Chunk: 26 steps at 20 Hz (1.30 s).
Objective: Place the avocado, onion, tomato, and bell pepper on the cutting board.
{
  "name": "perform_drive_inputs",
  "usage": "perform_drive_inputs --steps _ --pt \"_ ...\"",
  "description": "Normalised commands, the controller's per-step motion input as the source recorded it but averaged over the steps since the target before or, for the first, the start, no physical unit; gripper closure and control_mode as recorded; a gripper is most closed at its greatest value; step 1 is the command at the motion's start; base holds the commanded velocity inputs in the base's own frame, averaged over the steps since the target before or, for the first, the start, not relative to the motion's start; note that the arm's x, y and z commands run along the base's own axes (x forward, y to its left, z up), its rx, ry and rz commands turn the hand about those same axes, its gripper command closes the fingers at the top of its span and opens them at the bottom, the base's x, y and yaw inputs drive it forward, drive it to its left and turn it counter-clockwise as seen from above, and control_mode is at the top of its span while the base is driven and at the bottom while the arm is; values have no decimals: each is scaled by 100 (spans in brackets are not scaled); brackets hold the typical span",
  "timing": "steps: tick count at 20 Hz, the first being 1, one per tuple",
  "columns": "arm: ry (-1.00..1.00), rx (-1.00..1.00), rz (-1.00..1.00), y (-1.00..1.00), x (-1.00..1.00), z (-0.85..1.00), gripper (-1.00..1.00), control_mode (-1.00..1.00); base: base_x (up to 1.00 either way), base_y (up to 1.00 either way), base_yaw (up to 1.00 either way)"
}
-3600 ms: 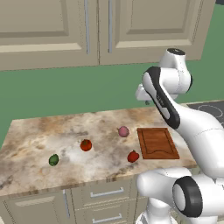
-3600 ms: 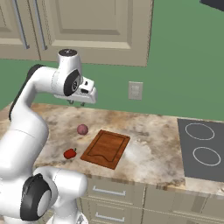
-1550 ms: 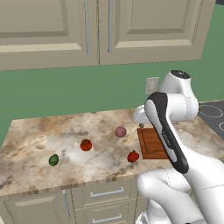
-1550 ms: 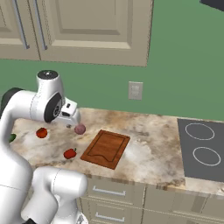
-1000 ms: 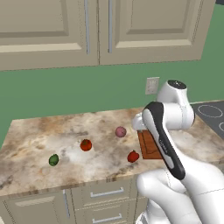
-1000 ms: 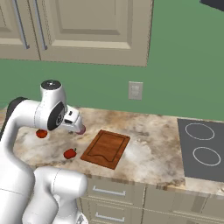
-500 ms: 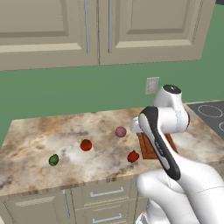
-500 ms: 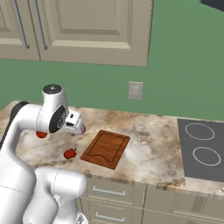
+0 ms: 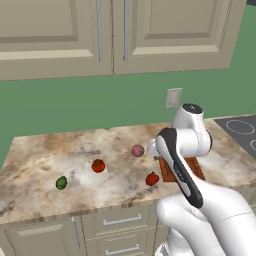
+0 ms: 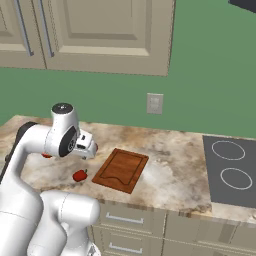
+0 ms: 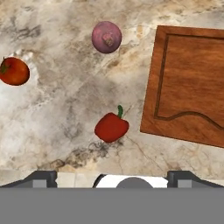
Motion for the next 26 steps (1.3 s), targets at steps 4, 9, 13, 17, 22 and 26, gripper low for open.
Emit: perform_drive_inputs --steps 4,9,13,17,22,26 --pt "0 0 -1 12 8 -23 -100 -100 0 0 0" --pt "0 0 -2 15 11 -21 -100 -100 0 0 0" --pt "1 0 -2 6 9 -24 -100 -100 0 0 0" --pt "3 0 -2 0 14 -27 -100 -100 0 0 0" --pt "4 0 -1 0 17 -29 -100 -100 0 0 0" --pt "3 0 -1 0 14 -26 -100 -100 0 0 0"
